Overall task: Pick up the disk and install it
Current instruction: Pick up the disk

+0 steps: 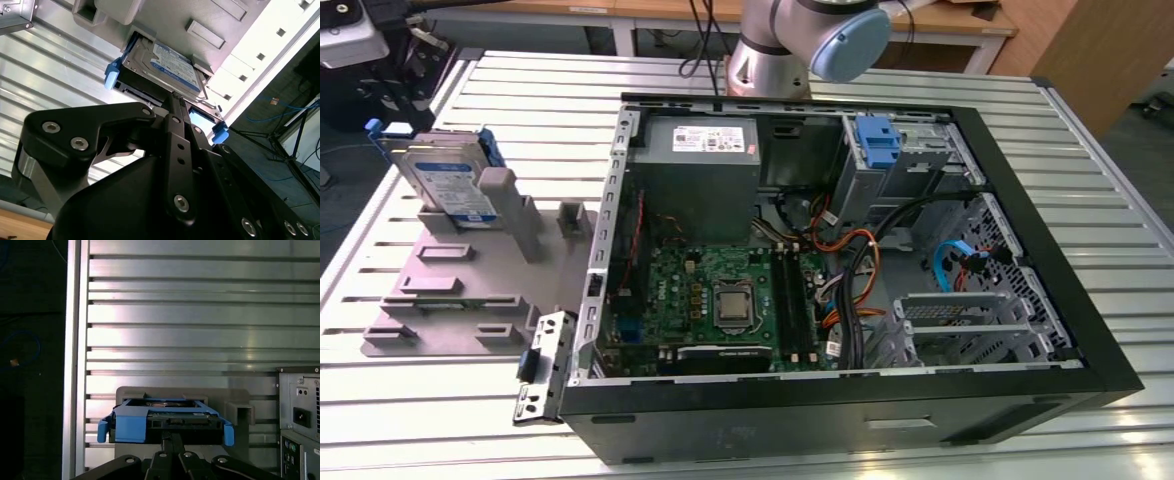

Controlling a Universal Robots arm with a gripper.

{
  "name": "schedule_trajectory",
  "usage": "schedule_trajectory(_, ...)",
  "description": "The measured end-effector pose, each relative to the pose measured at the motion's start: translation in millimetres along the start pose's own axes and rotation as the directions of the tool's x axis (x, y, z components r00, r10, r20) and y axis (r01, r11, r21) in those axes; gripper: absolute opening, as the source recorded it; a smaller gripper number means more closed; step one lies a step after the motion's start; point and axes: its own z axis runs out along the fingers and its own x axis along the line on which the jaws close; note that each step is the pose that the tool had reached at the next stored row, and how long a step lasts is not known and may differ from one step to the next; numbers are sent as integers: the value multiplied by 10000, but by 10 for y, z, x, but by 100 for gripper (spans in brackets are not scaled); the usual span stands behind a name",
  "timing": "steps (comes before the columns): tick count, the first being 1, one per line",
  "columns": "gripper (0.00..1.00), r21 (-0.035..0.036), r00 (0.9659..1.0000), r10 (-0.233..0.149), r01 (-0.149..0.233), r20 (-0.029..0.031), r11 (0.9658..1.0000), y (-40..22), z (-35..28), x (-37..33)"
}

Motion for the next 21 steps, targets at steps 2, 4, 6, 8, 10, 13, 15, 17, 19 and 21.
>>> schedule_trajectory(2,11,1,10000,-1,1,-2,10000,0,-1,0)
schedule_trajectory(4,11,1,10000,-3,3,-2,10000,0,-1,0)
schedule_trajectory(6,11,1,10000,-4,4,-3,10000,0,-2,0)
schedule_trajectory(8,11,3,10000,-4,4,-6,10000,0,-10,0)
schedule_trajectory(10,11,1,10000,-4,4,-2,10000,1,-14,0)
schedule_trajectory(13,11,0,10000,-4,4,-1,10000,1,-14,0)
schedule_trajectory(15,11,1,10000,-4,4,-2,10000,1,-16,0)
schedule_trajectory(17,11,4,10000,-3,3,-6,10000,1,-22,0)
schedule_trajectory(19,11,3,10000,-4,4,-4,10000,1,-30,0)
schedule_trajectory(21,11,3,10000,-4,4,-4,10000,2,-44,0)
